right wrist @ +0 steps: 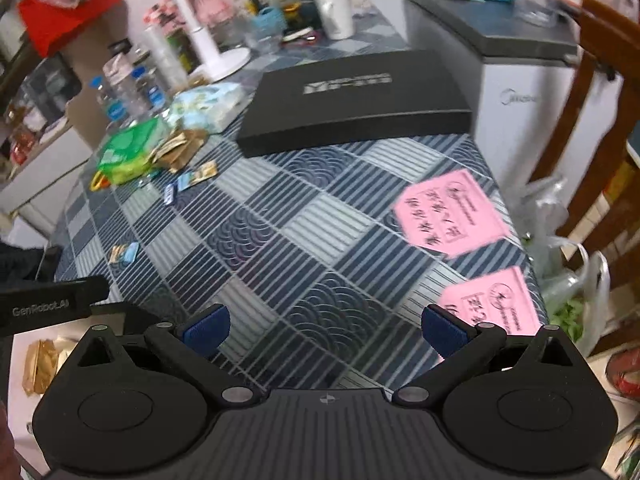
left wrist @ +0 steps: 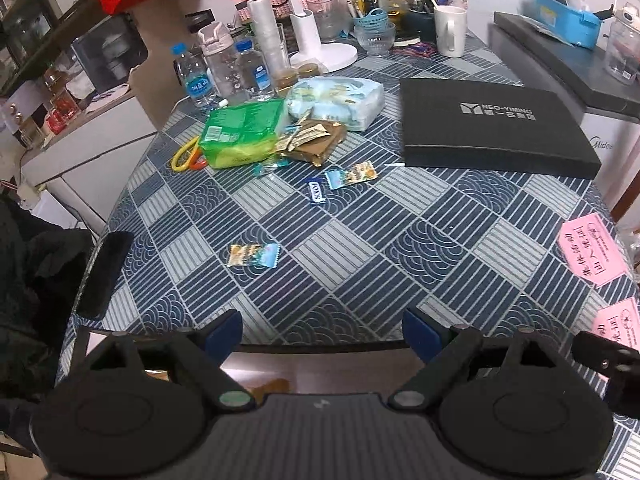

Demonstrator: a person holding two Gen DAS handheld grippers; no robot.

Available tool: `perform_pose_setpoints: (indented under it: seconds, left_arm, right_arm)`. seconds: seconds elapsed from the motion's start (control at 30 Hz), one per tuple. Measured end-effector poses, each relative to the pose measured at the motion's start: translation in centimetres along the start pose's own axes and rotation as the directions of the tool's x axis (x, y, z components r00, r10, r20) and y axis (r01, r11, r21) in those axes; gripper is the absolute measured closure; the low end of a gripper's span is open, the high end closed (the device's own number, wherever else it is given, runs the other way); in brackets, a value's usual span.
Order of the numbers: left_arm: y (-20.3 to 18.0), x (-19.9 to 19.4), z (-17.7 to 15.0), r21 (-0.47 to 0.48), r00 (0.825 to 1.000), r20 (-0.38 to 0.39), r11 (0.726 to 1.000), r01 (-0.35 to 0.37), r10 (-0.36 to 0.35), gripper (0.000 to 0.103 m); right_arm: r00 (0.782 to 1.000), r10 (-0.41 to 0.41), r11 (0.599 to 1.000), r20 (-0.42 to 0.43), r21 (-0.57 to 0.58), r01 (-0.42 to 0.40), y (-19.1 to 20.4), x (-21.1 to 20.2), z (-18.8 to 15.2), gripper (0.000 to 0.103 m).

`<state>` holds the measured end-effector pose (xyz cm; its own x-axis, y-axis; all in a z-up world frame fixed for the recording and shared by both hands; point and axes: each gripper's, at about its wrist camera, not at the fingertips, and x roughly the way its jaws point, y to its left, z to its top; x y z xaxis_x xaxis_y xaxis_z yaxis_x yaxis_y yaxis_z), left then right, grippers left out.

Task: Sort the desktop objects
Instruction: 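Move both grippers toward the black NEO-YIMING lid on the table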

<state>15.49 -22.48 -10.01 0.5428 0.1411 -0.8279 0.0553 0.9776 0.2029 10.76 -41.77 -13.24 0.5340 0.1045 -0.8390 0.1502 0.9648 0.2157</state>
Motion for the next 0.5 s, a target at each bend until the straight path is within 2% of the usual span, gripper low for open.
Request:
perform_pose_setpoints:
  seconds: [0.13,0.3,0.5]
  left_arm:
    - [-0.7,-0.1,0.1,0.0,0.999,0.0,0.999,0.048,-0.048,0.0]
    - [-2.5,-0.5,0.4,0.024,0.996,0.013,0.996,0.086,-0.086,0.0]
    - [-4.3,-0.7,1.0,0.065,0.995,0.026,0.994,0.091,-0.093,0.0]
  right_arm:
    - [1.0,-0.02,1.0,0.022,-0.007,0.02,0.4,-0.6,0.5,0.0]
    - [0.998,-0.05,0.998,0.04,0.042,0.048,-1.6,-1.2,1.0,0.0]
    - [0.995,-0.084,0.991,0.054,0.108,0.077,-4.2,-1.6,1.5,0.0]
